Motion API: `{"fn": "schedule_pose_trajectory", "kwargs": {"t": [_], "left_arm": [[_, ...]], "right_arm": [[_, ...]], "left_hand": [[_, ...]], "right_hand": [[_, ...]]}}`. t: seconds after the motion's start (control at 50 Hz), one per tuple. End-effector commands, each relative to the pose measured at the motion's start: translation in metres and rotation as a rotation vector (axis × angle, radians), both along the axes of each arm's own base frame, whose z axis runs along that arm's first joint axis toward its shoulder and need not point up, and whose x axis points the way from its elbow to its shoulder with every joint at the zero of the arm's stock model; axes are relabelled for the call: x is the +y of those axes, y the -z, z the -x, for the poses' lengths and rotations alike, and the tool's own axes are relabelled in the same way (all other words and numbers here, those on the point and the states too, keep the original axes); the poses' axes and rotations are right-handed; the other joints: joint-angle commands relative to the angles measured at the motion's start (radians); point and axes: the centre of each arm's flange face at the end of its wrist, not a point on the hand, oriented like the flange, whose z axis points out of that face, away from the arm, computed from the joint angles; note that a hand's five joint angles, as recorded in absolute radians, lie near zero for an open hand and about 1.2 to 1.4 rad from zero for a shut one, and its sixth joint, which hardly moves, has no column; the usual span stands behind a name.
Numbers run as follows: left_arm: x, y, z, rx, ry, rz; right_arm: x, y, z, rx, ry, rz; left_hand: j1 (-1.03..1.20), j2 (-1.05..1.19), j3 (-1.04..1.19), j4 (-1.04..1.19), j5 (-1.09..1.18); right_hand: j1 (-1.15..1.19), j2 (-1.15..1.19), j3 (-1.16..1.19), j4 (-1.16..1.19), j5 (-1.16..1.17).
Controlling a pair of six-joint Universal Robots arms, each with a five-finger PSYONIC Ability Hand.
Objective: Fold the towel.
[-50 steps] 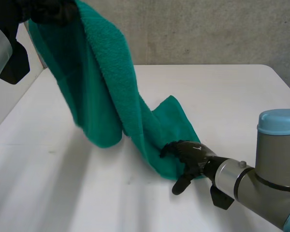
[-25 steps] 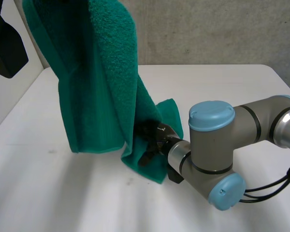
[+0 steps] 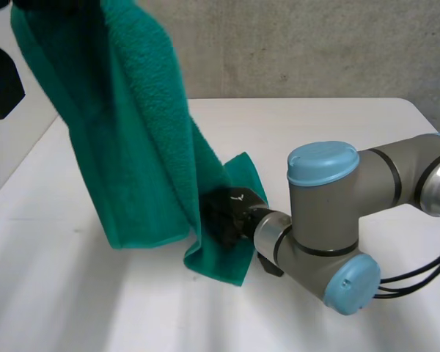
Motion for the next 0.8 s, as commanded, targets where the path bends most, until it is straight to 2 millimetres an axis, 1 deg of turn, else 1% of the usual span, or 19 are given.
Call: {"fn": "schedule_pose_trajectory", "kwargs": {"t": [0.02,0.04,0.12,0.28,0.44,0.52,0.6,0.8], "left_arm": [[-0.047,0.029,-0.023,-0.033,-0.148,-0.068],[-0.054,0.035,-0.026,-0.034,-0.166,-0.082],[-0.067,0.048,-0.030,-0.030,-0.185,-0.115],[-0.082,0.069,-0.032,-0.053,-0.210,-0.174],[-0.087,0.078,-0.036,-0.062,-0.228,-0.197],[-0.088,0.080,-0.038,-0.063,-0.233,-0.201],[-0.089,0.081,-0.038,-0.065,-0.234,-0.204],[-0.089,0.083,-0.038,-0.068,-0.234,-0.211]], "right_arm": [[0.011,0.003,0.029,0.244,-0.047,0.126],[0.015,0.004,0.031,0.248,-0.050,0.119],[0.019,0.008,0.033,0.244,-0.059,0.116],[0.018,0.015,0.031,0.226,-0.061,0.135],[0.014,0.015,0.026,0.192,-0.053,0.180],[0.014,0.021,0.025,0.199,-0.058,0.170],[0.016,0.027,0.024,0.208,-0.066,0.157],[0.024,0.033,0.021,0.205,-0.078,0.126]], "left_hand": [[0.259,0.200,0.205,0.201,0.270],[0.259,0.200,0.205,0.201,0.270],[0.259,0.200,0.205,0.201,0.270],[0.259,0.200,0.205,0.201,0.270],[0.259,0.200,0.205,0.201,0.270],[0.259,0.200,0.205,0.201,0.270],[0.259,0.200,0.205,0.201,0.270],[0.259,0.200,0.205,0.201,0.270]], "right_hand": [[-0.239,-0.420,-0.426,-0.434,-0.416],[-0.312,-0.493,-0.499,-0.507,-0.490],[-0.354,-0.535,-0.541,-0.549,-0.531],[-0.348,-0.529,-0.535,-0.543,-0.526],[-0.316,-0.497,-0.503,-0.511,-0.493],[-0.310,-0.491,-0.497,-0.505,-0.487],[-0.313,-0.494,-0.500,-0.508,-0.490],[-0.327,-0.508,-0.515,-0.523,-0.505]]}}
